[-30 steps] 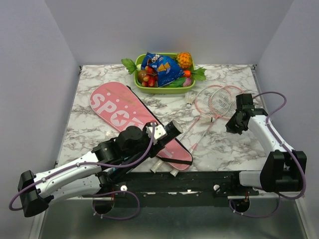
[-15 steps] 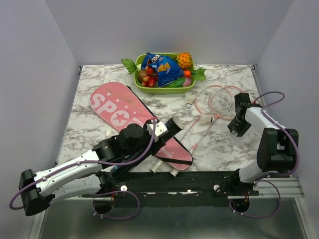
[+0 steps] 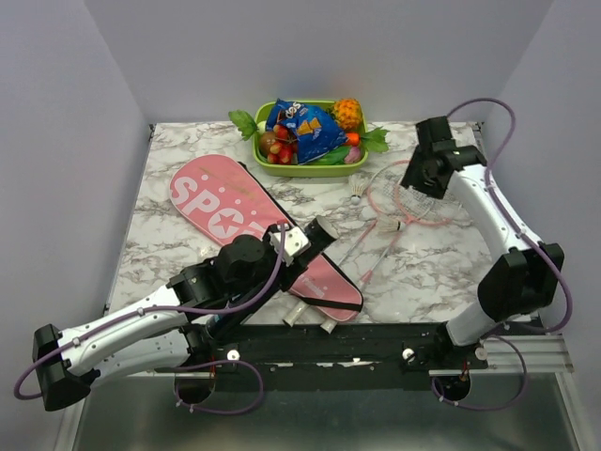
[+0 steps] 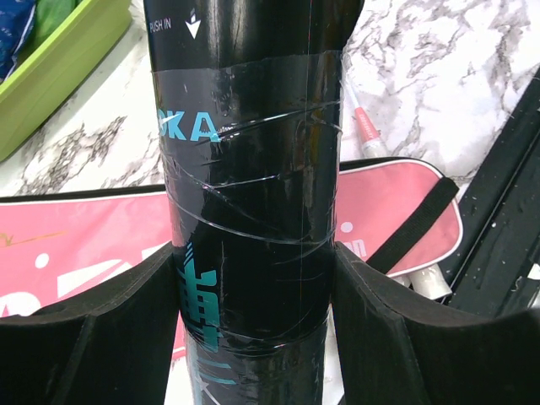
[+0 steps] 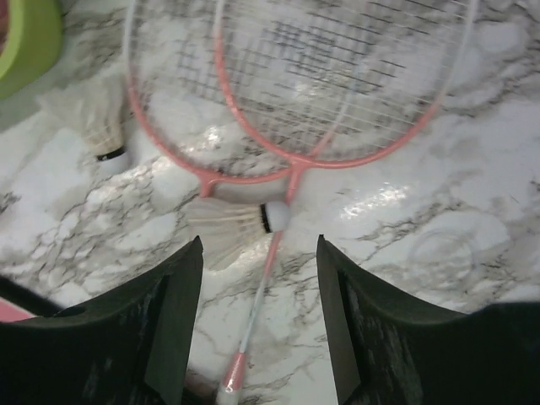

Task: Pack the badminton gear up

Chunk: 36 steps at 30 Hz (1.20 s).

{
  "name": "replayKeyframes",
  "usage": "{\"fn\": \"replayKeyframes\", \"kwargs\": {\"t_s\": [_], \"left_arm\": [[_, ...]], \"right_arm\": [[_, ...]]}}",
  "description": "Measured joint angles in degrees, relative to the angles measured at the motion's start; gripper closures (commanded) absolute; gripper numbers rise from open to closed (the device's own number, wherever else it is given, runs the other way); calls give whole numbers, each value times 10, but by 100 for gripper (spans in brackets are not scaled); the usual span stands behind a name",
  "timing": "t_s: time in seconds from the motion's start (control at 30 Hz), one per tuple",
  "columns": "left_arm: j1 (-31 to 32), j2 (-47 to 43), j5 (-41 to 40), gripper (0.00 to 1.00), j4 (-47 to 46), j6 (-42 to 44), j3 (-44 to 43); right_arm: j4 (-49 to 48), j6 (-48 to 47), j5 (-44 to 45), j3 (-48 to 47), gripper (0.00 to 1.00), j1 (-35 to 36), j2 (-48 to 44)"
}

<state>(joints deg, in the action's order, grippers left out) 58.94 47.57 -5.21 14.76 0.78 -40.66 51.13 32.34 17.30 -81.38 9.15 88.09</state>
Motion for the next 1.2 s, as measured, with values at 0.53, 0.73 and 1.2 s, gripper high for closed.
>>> {"fn": "replayKeyframes", "kwargs": {"t_s": [0.53,0.73,1.2], "left_arm": [[0,-43,-57,100,46,-25,0],[0,-52,-64,100,55,-28,1],[0,-52,-68,100,56,-29,4]], "right_arm": [[102,-50,74,-124,33,204,211],[112,-50,121,-139,33,217,245],[121,-50,188,-149,33,220,304]]}}
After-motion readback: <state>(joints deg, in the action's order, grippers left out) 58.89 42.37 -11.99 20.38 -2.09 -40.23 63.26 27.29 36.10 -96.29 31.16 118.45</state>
